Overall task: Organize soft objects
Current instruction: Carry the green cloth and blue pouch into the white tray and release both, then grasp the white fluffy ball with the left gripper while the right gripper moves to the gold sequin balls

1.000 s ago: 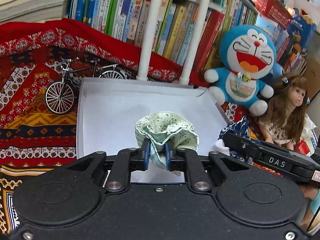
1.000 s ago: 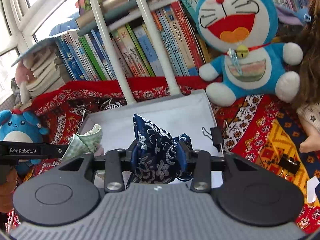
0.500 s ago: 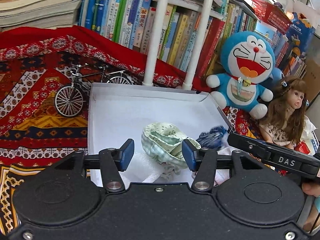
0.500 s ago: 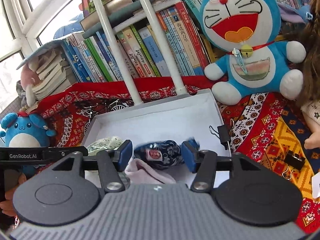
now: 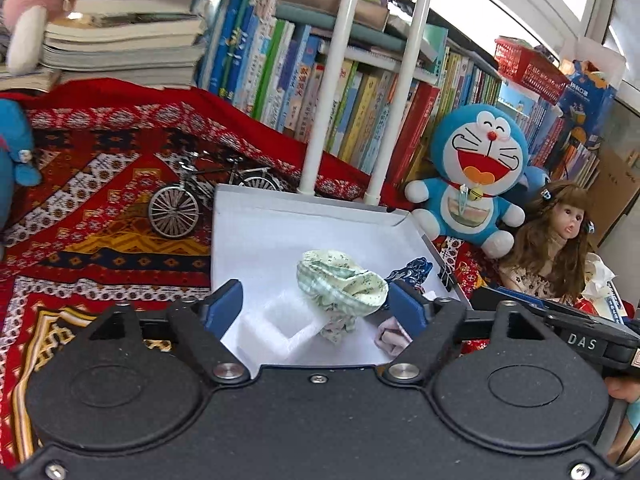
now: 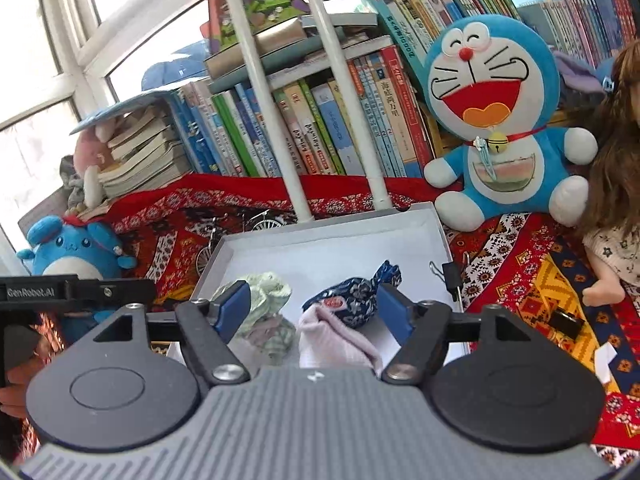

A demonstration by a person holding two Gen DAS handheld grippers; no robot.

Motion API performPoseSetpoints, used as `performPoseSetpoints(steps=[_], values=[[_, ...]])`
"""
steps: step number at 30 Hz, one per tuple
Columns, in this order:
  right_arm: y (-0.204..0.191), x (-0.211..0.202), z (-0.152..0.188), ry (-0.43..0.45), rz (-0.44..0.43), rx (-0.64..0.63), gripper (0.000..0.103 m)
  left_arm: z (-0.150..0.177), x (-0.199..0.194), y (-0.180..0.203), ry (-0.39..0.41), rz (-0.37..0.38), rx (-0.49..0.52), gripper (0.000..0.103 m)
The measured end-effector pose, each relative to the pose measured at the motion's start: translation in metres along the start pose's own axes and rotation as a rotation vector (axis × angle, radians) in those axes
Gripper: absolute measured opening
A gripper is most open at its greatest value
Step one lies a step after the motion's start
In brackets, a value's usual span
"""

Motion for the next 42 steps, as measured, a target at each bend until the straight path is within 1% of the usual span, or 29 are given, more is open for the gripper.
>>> performPoseSetpoints(steps=[2,6,8,14,20,24,32,38,42], values=[[-0.006,-0.006,0.003,0.002,0.000,-0.022,0.086,0.004,-0.010,-0.005,0.014,-0.004,-0.001,0.080],[-0.019,-0.018,0.010,0.009,-0.010,-0.065,0.090,0.014,-0.028,-0.016,0.036,-0.008,-0.003,0.082],[-0.024,-0.023,0.014,0.012,-0.021,-0.073,0.094,0.020,-0.036,-0.021,0.052,-0.020,0.007,0.082],[-0.037,-0.033,0.026,0.014,-0.036,-0.110,0.100,0.038,-0.058,-0.030,0.094,-0.033,0.033,0.084],[-0.047,-0.042,0.039,0.011,-0.053,-0.142,0.103,0.052,-0.077,-0.040,0.131,-0.033,0.027,0.085],[-0.054,-0.045,0.048,0.003,-0.054,-0.179,0.103,0.061,-0.087,-0.048,0.160,-0.055,0.023,0.085],[-0.063,-0.050,0.063,-0.008,-0.050,-0.238,0.103,0.076,-0.101,-0.071,0.185,-0.094,-0.012,0.086],[-0.063,-0.053,0.077,-0.005,-0.051,-0.266,0.103,0.090,-0.113,-0.096,0.218,-0.125,-0.072,0.086],[-0.065,-0.059,0.087,0.000,-0.068,-0.281,0.103,0.104,-0.116,-0.114,0.213,-0.156,-0.111,0.086]])
Point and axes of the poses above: each gripper's, at about its wrist camera, not at the fingertips, and x roughly the way its jaws point, y to its right, z to its underside, the point moved 7 cm from there along x, roughly the way its jaws point, and after that the axes turned 11 degrees about -z, right-handed, at the moved point
